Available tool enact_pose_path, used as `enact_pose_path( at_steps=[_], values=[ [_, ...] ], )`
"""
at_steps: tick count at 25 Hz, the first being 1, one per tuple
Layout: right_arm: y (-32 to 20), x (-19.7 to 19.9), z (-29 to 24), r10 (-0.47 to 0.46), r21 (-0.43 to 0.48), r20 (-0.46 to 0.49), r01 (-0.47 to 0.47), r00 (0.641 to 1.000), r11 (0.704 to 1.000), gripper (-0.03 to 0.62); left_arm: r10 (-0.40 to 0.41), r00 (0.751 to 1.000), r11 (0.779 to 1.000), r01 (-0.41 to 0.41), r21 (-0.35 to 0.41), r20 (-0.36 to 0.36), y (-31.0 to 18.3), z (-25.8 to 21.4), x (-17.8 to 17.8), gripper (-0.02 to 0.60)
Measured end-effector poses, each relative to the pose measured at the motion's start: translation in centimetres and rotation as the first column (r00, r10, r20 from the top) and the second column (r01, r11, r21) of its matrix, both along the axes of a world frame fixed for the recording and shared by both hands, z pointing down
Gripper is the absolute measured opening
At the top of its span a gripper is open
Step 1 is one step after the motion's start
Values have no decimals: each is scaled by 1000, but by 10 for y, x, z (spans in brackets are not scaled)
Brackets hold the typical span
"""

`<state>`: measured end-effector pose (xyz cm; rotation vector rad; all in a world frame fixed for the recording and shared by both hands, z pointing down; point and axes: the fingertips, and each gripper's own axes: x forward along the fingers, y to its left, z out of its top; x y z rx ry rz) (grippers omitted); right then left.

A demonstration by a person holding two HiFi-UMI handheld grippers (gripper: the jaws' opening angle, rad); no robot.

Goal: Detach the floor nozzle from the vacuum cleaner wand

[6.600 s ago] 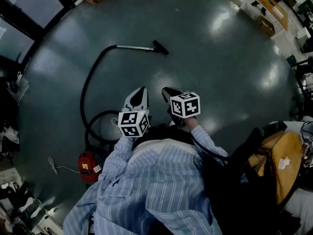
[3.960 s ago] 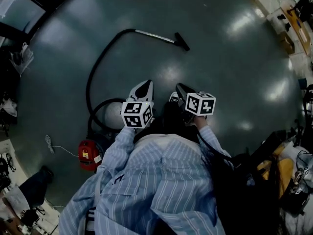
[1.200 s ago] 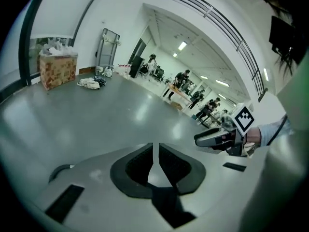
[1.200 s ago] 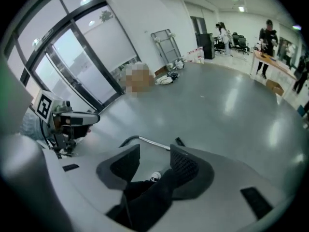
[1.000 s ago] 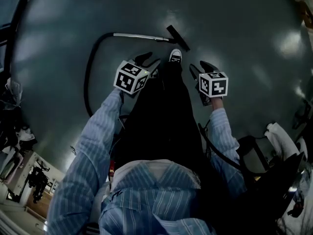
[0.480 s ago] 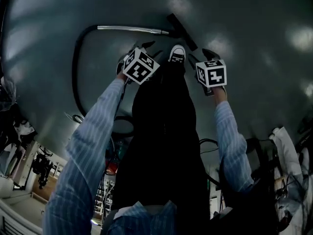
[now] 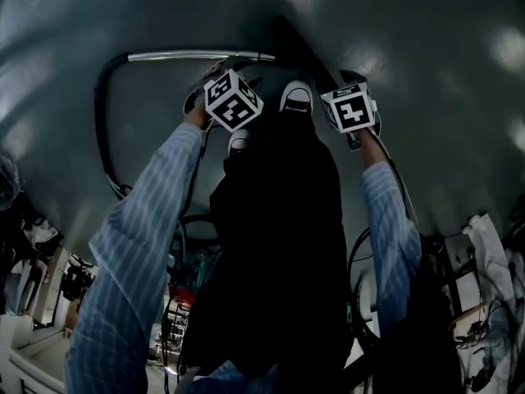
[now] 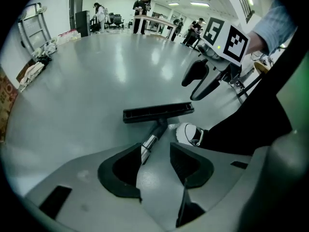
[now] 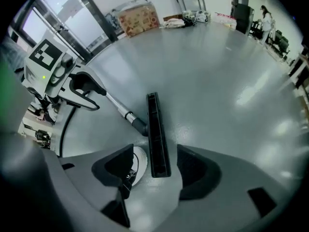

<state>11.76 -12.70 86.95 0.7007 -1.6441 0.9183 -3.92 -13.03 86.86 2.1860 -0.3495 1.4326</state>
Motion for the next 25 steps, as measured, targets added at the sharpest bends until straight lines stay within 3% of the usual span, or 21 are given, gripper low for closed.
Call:
enact_pose_path(
  at_steps=[4,8,11,19,25],
  values=[
    [12,-6,56,-38,-43,-19,37,999,998,264,101,992,994,-103,25,72,0,63,1,172],
    [20,-11,99,-69,-62,-53,66,996,996,262,255,957,962,-265,62,139,2,109,4,179],
    [15,-9,107,-52,-50,-78,48,996,998,262,305,938,943,-322,86,161,2,122,9,179],
    [7,-9,98,-67,-4,-107,67,992,998,256,240,956,963,-257,84,171,-3,128,8,178],
    [13,-7,100,-110,22,-144,114,983,993,230,186,974,980,-193,44,131,1,132,7,179]
  ],
)
